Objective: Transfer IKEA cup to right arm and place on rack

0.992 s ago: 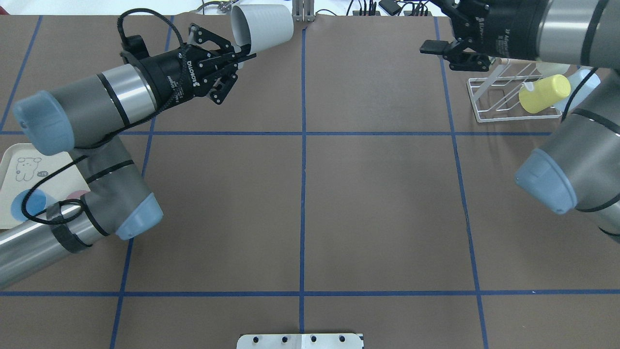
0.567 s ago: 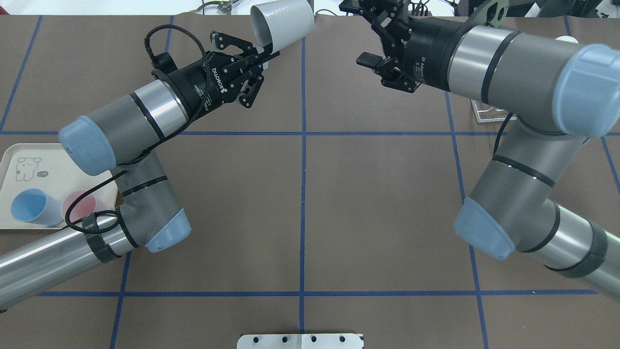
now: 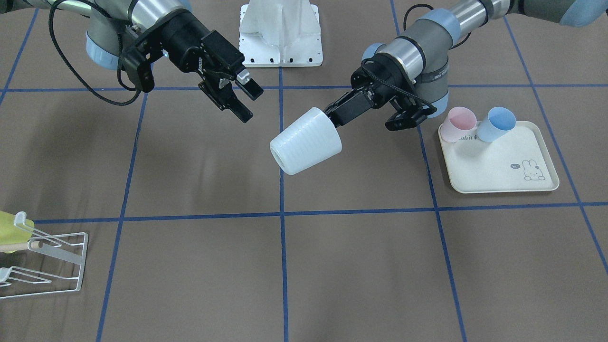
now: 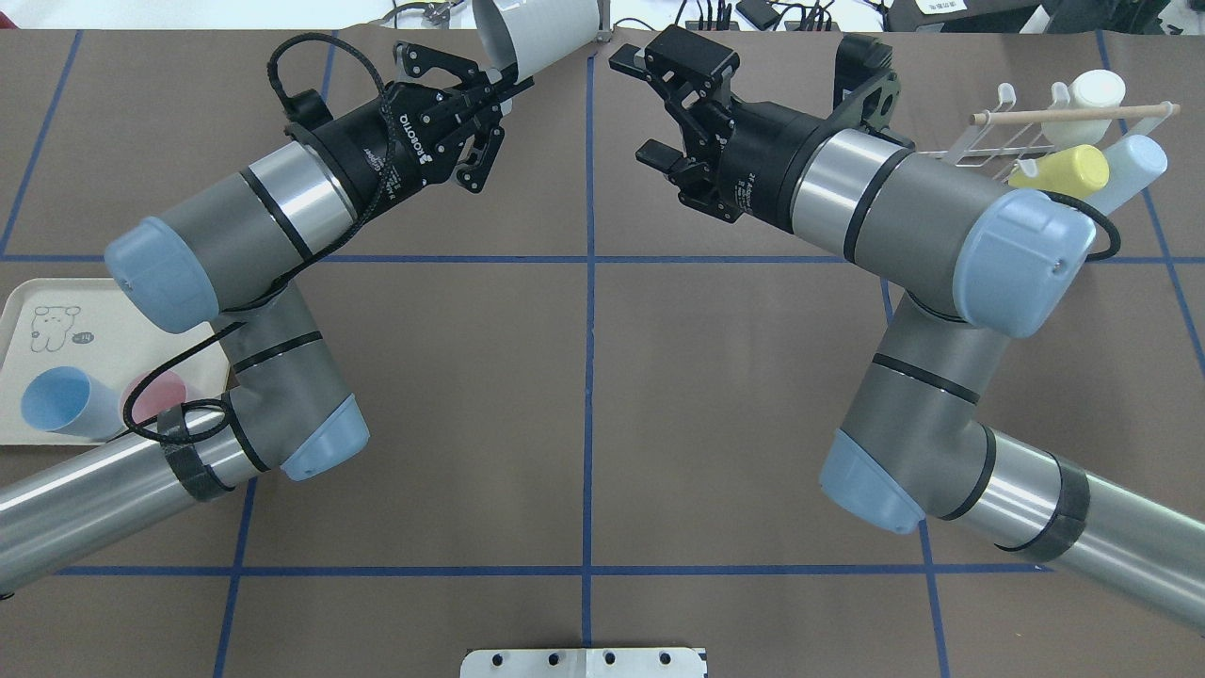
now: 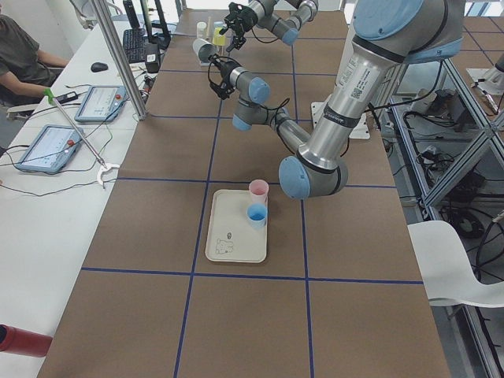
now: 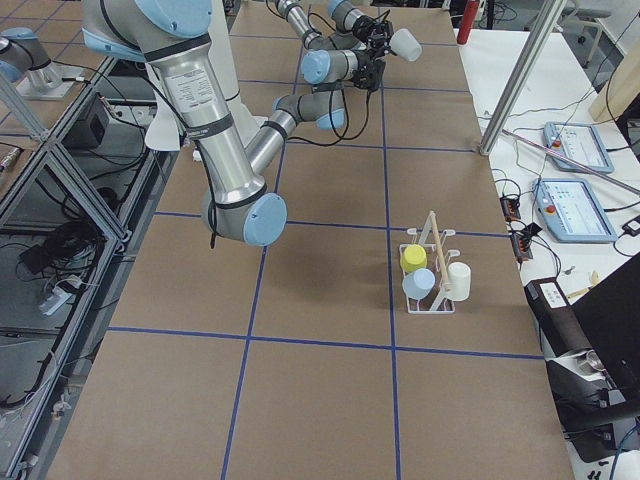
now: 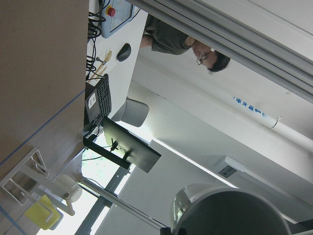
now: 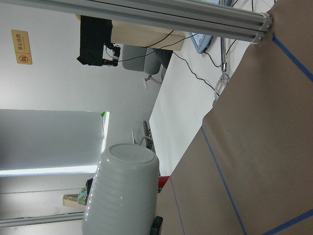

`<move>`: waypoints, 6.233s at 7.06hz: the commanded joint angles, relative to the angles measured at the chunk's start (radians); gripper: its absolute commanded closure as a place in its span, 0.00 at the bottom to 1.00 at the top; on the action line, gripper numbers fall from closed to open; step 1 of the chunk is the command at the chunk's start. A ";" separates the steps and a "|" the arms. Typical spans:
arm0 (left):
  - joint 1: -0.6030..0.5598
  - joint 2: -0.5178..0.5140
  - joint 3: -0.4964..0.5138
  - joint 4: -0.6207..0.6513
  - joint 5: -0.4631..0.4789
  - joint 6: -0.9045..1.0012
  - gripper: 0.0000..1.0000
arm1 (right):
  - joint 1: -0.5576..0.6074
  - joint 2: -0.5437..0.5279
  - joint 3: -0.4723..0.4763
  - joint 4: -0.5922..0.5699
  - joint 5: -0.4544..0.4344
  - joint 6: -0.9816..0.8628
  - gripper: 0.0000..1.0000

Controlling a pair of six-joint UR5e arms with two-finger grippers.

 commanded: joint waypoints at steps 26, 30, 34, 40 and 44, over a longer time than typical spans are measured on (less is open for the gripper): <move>0.130 -0.032 -0.038 -0.006 0.002 -0.004 1.00 | 0.004 0.020 -0.028 0.010 -0.037 0.003 0.00; 0.130 -0.030 -0.054 -0.005 0.000 -0.001 0.00 | 0.006 0.020 -0.072 0.092 -0.037 0.019 1.00; 0.128 -0.027 -0.061 -0.006 -0.001 0.005 0.00 | 0.052 0.017 -0.090 0.124 -0.035 0.020 1.00; 0.094 -0.004 -0.075 0.017 -0.007 0.158 0.00 | 0.203 -0.035 -0.072 -0.098 -0.049 -0.291 1.00; 0.090 0.016 -0.077 0.096 -0.007 0.301 0.00 | 0.280 -0.179 -0.066 -0.295 -0.278 -0.693 1.00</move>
